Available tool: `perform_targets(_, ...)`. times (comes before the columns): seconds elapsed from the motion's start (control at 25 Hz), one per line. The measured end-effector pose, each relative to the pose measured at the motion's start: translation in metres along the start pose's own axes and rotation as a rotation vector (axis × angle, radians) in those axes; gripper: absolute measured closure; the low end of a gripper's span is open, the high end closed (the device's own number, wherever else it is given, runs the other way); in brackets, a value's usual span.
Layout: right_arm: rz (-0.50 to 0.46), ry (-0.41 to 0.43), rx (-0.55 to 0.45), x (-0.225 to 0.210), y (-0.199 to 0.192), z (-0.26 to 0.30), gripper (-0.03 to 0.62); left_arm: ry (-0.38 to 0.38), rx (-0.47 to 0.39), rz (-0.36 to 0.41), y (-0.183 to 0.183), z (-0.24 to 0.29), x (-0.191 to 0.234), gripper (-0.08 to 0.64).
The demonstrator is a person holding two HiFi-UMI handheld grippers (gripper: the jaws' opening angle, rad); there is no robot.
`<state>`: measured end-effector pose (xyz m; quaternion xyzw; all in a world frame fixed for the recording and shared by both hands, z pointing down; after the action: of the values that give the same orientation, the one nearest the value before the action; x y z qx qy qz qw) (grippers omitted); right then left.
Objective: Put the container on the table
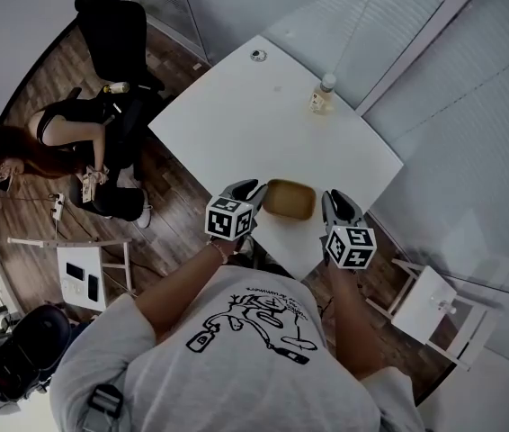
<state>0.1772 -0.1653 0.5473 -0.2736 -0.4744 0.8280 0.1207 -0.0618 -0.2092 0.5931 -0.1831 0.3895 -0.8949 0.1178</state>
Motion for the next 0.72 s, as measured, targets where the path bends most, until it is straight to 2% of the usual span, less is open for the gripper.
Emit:
perform_targets(0.24, -0.17, 0.051, -0.112, 0.049, 0.072, -0.034, 0.541, -0.096, -0.189, 0.087, 0.064, -0.067, -0.033, 0.491)
perform_targets(0.44, -0.264, 0.095, -0.181, 0.093, 0.119, -0.062, 0.541, -0.124, -0.333, 0.157, 0.1, -0.114, -0.051, 0.495)
perform_targets(0.72, -0.334, 0.135, -0.24, 0.133, 0.156, -0.088, 0.541, -0.184, -0.436, 0.126, 0.127, -0.161, -0.067, 0.497)
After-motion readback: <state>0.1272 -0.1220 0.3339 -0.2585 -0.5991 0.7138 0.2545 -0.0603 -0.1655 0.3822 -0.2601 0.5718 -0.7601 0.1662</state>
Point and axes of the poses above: the fingertips, and each gripper's own axes: z forward along the fingers, x to its left, y out of its top, the point moved 7 cm from there along -z, backward along the fingers, and after that the axes turned 15 degrees about y, right-handed, at the moved point
